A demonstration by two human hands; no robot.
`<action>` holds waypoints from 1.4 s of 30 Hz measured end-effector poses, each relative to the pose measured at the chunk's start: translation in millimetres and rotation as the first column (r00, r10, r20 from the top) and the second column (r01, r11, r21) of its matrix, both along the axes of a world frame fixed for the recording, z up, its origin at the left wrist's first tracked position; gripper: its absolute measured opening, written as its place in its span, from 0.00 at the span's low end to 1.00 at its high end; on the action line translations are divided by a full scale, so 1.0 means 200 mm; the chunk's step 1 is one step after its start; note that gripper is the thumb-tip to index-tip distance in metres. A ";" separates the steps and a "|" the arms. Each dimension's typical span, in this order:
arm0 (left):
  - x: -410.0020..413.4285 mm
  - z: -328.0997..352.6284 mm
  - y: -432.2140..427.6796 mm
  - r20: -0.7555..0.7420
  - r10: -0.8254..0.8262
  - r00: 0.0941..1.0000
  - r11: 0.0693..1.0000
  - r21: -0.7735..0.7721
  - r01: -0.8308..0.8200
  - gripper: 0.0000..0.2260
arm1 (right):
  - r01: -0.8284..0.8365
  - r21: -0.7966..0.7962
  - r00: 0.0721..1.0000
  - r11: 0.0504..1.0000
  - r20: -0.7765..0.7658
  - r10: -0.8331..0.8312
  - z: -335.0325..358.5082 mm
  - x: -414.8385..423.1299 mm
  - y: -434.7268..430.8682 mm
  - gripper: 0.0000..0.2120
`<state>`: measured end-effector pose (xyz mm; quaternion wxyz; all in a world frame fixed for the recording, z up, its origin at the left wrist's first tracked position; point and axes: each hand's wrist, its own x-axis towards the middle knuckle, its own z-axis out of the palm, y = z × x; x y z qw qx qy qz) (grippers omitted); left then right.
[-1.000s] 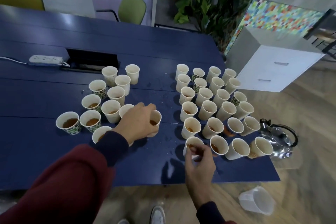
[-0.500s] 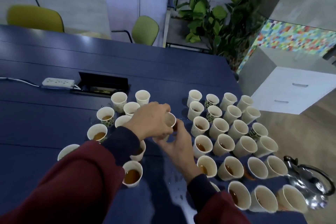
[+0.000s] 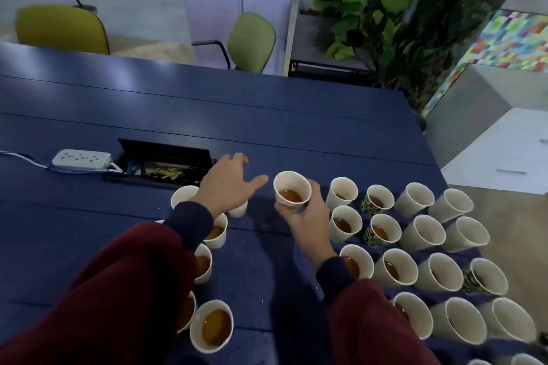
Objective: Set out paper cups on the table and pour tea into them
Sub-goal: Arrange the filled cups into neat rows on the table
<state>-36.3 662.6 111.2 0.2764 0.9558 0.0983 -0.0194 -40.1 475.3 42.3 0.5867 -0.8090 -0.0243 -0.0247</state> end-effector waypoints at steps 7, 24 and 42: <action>0.19 -0.32 0.06 -0.189 0.012 0.982 0.959 0.279 0.042 0.35 | 0.186 -0.025 0.975 0.982 -0.118 -0.188 -0.27 0.27 -0.04 0.25; 0.26 -0.46 0.07 -0.298 -0.133 0.945 0.921 0.314 0.229 0.21 | 0.341 -0.031 0.930 0.939 -0.132 -0.342 -0.55 0.41 0.05 0.27; 0.06 -0.23 -0.18 -0.184 -0.228 0.956 0.955 0.151 0.257 0.18 | -0.066 -0.014 0.994 0.998 -0.089 0.064 -0.34 -0.17 0.19 0.34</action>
